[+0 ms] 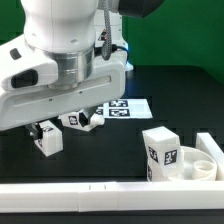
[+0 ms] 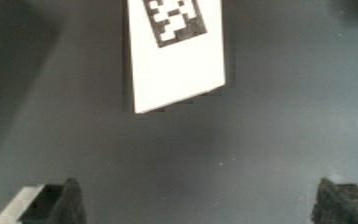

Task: Assemble stool

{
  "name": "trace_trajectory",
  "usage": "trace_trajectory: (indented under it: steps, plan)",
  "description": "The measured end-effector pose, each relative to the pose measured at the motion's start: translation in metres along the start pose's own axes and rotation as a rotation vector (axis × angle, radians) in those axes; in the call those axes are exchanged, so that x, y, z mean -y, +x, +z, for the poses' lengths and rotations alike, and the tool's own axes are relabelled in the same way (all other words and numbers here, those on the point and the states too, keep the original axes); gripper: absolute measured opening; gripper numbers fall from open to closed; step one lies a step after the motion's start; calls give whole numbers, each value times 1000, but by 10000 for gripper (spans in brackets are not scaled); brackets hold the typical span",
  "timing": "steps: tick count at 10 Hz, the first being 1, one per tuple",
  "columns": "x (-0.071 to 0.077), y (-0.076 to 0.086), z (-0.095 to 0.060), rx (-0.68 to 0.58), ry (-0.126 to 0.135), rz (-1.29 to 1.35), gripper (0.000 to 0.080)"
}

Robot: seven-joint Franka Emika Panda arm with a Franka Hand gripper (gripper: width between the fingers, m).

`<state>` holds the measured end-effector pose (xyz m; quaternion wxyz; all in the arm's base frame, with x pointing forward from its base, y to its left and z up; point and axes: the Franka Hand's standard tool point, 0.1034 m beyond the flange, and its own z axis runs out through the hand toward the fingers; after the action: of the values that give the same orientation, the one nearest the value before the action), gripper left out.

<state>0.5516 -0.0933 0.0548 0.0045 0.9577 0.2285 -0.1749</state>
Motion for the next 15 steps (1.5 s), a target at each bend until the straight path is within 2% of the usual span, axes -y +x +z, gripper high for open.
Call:
trace_trajectory:
  steps: [1,3,4,5,6,7,8,9,11,13,15]
  plan:
    - [5,-4,2,79,13,2,649]
    - [9,-1,7,173,41,-6,649]
    - [5,-15,14,279,49,-3,649]
    - [-2,-22,19,375,44,-7,649]
    - [-7,-21,24,436,35,-8,649]
    - [-6,-21,27,484,45,-9,649]
    - [1,-24,29,557,68,-10,649]
    - [2,-24,32,610,74,-13,649]
    - [-1,-22,34,609,72,-11,649]
    - [-11,-32,49,636,68,43,649]
    - [-6,-31,61,654,53,85,649]
